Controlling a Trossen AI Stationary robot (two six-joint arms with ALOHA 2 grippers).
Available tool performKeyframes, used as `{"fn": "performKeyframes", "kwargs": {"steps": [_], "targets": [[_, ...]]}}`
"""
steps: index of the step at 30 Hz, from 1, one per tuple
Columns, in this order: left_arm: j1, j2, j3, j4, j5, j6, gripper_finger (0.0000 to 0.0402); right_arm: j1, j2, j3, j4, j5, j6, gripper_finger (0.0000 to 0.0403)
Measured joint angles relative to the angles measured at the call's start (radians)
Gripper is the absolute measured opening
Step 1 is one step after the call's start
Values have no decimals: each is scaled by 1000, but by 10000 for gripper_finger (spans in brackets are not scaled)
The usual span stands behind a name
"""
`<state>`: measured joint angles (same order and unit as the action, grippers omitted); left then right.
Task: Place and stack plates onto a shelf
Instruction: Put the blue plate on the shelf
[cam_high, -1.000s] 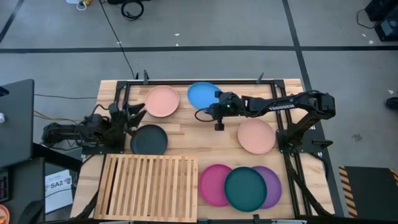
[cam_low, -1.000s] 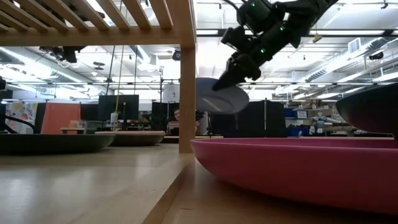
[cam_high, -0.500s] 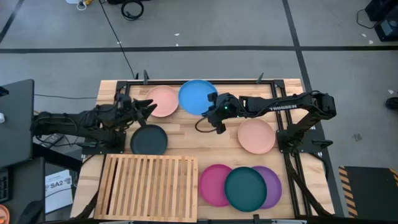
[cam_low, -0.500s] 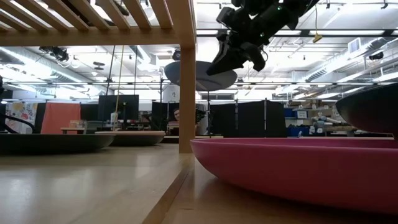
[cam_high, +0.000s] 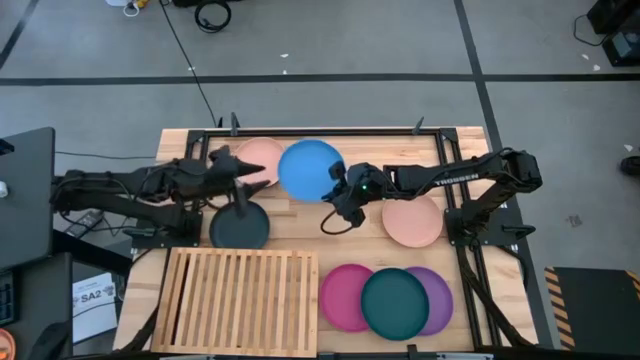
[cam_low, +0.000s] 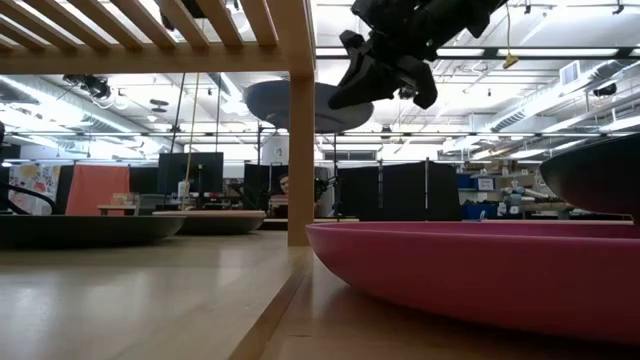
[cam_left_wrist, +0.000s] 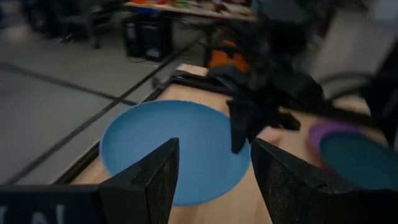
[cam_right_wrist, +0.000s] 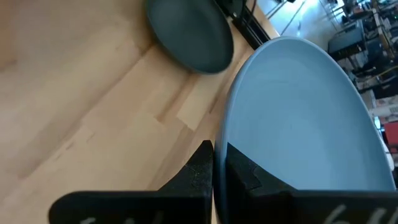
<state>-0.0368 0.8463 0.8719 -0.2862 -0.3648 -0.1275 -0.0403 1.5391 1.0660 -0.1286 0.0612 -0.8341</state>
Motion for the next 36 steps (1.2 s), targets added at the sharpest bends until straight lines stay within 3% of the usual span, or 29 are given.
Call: {"fn": "performKeyframes", "kwargs": {"steps": [5,12,20,32,36], "targets": [[0,74,8,-4,96,177,205,27,0,0,4,-1,2,18],[0,169,8,-36,180,312,205,61,0,0,52,-4,19,18],[0,234,8,-51,186,420,205,85,0,0,78,-3,20,18],[0,248,8,-87,206,439,204,98,0,0,87,-7,74,18],[0,248,8,-93,225,439,185,98,0,0,87,-8,73,19]]}}
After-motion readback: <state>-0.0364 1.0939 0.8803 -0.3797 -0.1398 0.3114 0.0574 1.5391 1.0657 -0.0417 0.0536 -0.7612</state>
